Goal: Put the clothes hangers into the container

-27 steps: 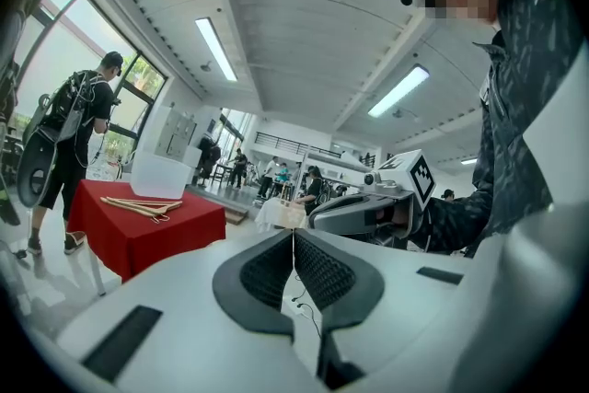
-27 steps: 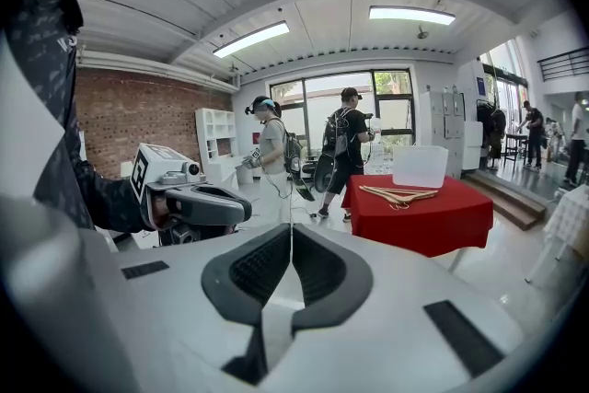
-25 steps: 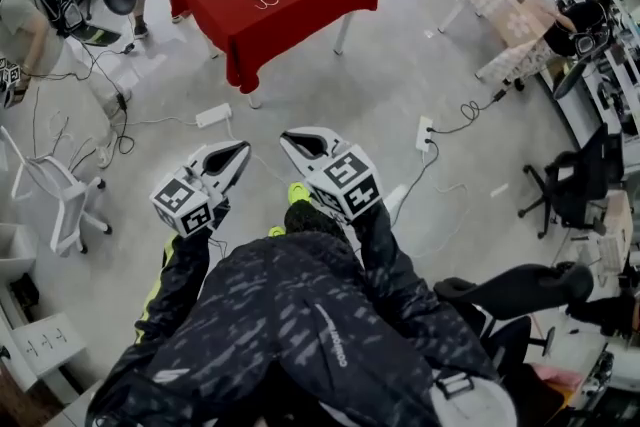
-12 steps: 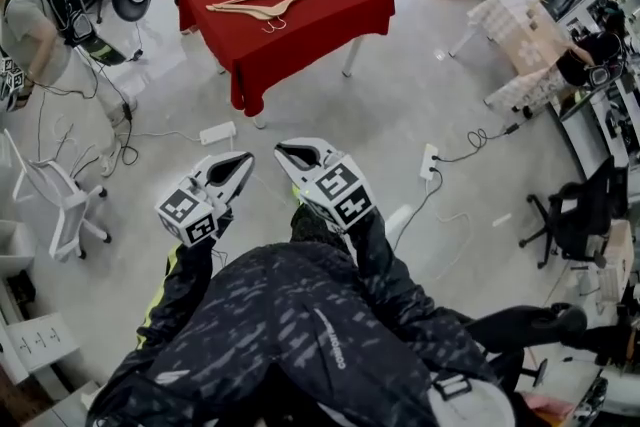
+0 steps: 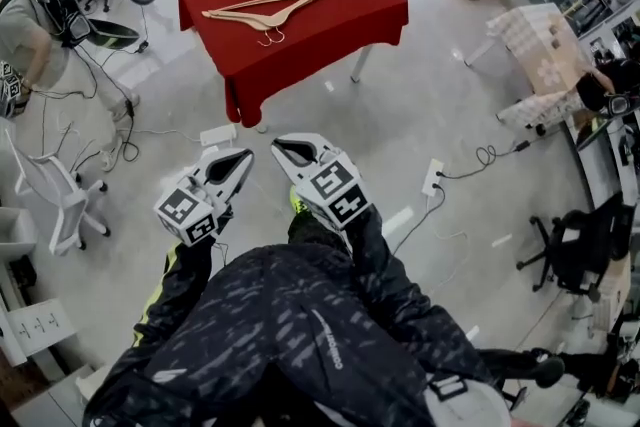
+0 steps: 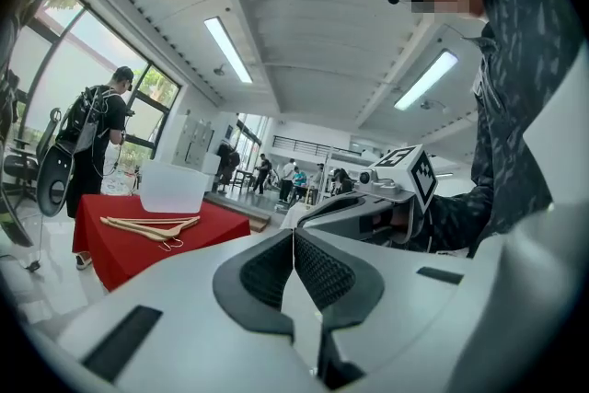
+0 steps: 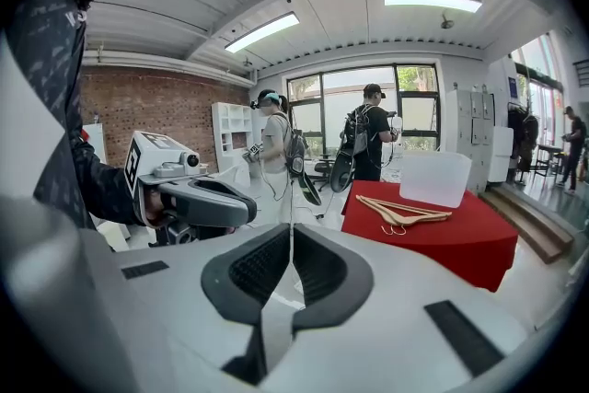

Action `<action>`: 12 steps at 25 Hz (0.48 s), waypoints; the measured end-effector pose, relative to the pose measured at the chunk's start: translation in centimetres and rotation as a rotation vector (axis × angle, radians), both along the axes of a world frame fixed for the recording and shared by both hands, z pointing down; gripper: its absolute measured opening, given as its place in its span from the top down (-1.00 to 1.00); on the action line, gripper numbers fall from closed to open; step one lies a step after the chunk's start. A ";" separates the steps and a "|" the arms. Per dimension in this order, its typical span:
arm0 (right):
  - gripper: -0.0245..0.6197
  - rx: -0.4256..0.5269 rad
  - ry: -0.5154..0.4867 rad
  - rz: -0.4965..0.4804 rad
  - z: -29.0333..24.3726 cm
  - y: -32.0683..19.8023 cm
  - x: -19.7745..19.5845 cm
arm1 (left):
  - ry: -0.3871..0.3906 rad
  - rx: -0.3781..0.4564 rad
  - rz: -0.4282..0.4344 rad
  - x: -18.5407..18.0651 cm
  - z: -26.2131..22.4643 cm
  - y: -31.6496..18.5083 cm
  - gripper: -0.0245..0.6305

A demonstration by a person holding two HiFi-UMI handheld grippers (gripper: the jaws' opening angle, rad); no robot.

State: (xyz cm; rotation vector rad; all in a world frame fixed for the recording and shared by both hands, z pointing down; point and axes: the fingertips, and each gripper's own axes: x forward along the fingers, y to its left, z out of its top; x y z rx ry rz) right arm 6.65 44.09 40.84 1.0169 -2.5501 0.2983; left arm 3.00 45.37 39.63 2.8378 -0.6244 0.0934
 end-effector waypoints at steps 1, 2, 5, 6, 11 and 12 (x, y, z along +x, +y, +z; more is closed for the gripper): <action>0.87 -0.001 -0.006 -0.004 0.0 -1.0 0.7 | -0.001 0.000 -0.008 0.6 0.0 -0.8 0.89; 0.87 -0.002 -0.012 -0.008 0.0 -1.9 1.3 | -0.001 0.001 -0.019 1.2 -0.1 -1.6 0.89; 0.87 -0.001 -0.028 -0.020 0.0 -4.4 3.1 | -0.007 0.001 -0.049 2.9 -0.3 -3.9 0.89; 0.87 -0.001 -0.032 -0.024 0.1 -5.3 3.7 | -0.013 0.003 -0.057 3.4 -0.2 -4.6 0.89; 0.87 0.002 -0.032 -0.047 0.1 -8.8 6.0 | -0.021 -0.009 -0.116 5.6 0.6 -8.3 0.89; 0.87 0.003 -0.032 -0.049 0.2 -9.5 6.5 | -0.021 -0.012 -0.122 6.1 0.6 -9.1 0.89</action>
